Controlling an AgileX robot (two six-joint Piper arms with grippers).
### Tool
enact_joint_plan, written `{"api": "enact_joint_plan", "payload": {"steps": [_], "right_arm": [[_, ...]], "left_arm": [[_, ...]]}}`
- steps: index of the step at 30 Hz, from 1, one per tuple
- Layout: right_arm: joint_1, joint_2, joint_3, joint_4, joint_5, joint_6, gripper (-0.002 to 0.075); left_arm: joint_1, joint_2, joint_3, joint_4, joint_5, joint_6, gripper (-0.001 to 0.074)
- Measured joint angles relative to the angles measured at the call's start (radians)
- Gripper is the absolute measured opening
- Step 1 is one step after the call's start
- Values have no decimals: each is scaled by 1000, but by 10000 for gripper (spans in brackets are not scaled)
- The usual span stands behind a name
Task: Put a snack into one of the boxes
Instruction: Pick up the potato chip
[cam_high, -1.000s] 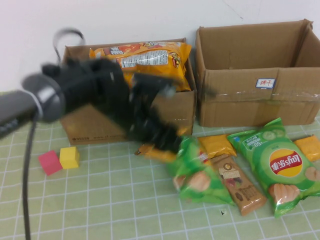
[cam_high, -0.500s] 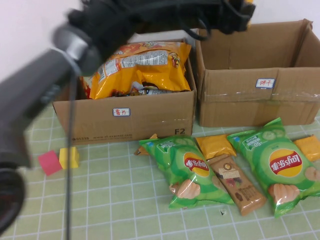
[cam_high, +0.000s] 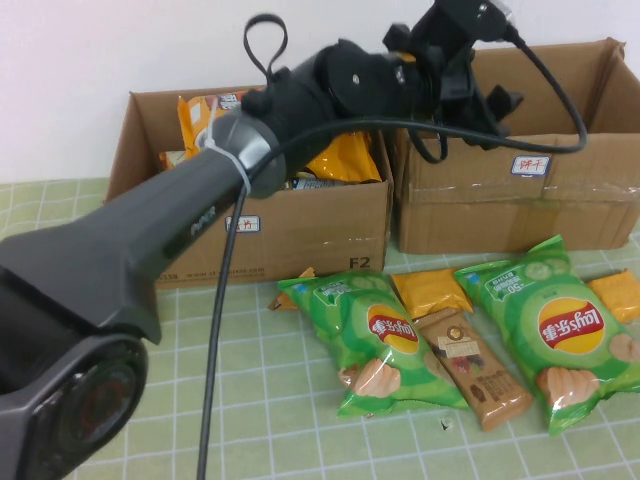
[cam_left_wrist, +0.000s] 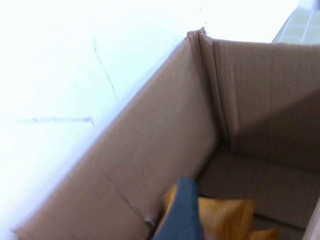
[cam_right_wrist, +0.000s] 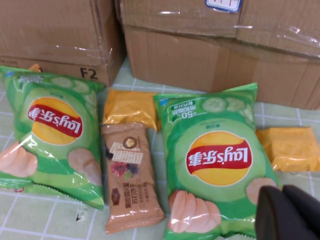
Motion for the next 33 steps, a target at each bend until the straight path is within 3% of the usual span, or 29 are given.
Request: {"api": "enact_joint_plan", "payload": {"steps": [5, 9, 12, 16, 21, 23, 33], "right_arm": [[0, 0, 0, 1, 0, 0, -2], [0, 5, 0, 1, 16, 0, -2], [0, 30, 0, 1, 22, 0, 3], [1, 95, -10, 1, 22, 0, 106], [1, 246, -125, 1, 69, 0, 415], [1, 330, -183, 1, 97, 13, 476], [-16, 831, -514, -76, 191, 92, 526]], "left_arm": [[0, -70, 0, 133, 54, -125, 389], [0, -169, -2, 377, 268, -317, 133], [0, -243, -3, 612, 463, -504, 36], [0, -336, -3, 879, 688, -685, 8], [0, -476, 103, 1025, 831, -777, 1], [0, -550, 202, 1017, 834, -789, 0], [0, -920, 779, 921, 757, -828, 0]]}}
